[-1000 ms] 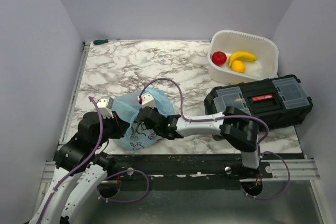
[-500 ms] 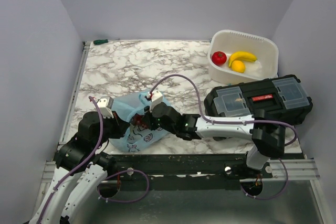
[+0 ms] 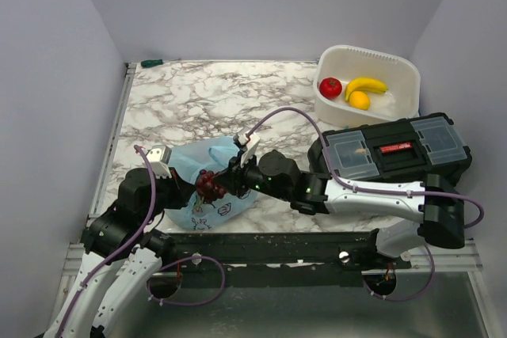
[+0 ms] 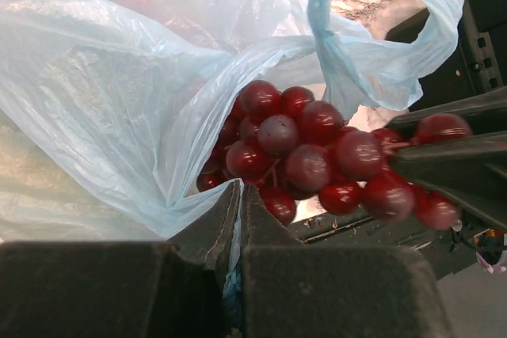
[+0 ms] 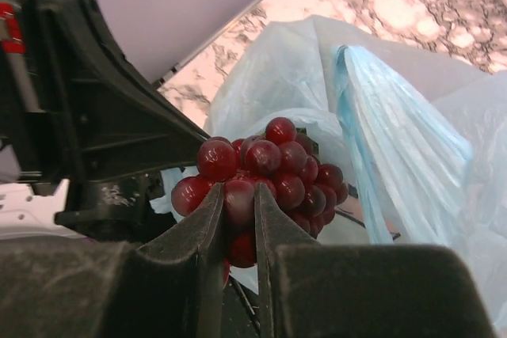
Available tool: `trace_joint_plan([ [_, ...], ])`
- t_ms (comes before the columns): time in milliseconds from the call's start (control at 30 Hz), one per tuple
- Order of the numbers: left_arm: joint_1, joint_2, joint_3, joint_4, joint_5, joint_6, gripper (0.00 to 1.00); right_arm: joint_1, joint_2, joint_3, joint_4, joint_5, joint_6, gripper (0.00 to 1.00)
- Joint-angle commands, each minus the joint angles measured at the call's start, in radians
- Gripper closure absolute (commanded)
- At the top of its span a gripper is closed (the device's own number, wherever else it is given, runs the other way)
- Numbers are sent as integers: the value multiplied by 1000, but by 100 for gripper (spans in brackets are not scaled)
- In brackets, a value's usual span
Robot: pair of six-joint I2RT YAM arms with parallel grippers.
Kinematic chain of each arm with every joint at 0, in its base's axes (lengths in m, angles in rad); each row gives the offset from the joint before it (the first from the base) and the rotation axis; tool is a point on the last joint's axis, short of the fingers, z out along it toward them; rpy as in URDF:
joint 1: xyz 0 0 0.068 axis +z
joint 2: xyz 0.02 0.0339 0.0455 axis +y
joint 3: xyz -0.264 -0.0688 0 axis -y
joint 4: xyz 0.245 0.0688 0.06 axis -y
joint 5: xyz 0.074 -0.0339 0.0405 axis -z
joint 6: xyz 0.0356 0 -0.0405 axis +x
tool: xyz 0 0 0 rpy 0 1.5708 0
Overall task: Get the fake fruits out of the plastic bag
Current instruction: Take out the fake fruit from the plastic bag, then place the fake fruit in the bin.
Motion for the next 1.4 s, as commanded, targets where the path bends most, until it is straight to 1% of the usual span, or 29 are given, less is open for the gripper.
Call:
trace_joint_plan([
  [0,-6,2,-9,5,-25,-6,100,-1,-57,8,79,-55,-37,98],
  [167,-6,-2,-11,5,-25,-6,100,1,-73,81,38,-37,-67,99],
  [300,-6,-3,-11,5,-21,-5,100,-1,-94,147,-19,34,-130,99],
  [533,-6,-7,-10,5,-21,-5,100,0,-165,206,-47,256,-296,99],
  [633,-6,-7,-11,5,-19,-5,100,-2,-164,232,-37,372,-375,99],
  [700,-6,-5,-11,5,-20,-5,100,-15,-148,249,-19,422,-402,99],
  [900,-6,-8,-11,5,-18,-3,100,-54,-113,310,18,506,-493,99],
  [1033,-6,-6,-11,5,-19,-3,100,-151,-105,340,16,553,-520,99],
  [1200,-6,-7,-10,6,-16,-3,100,-364,-102,337,-31,582,-470,99],
  [1367,-6,-4,-11,8,-13,-2,100,-613,-57,342,-56,581,-442,99],
])
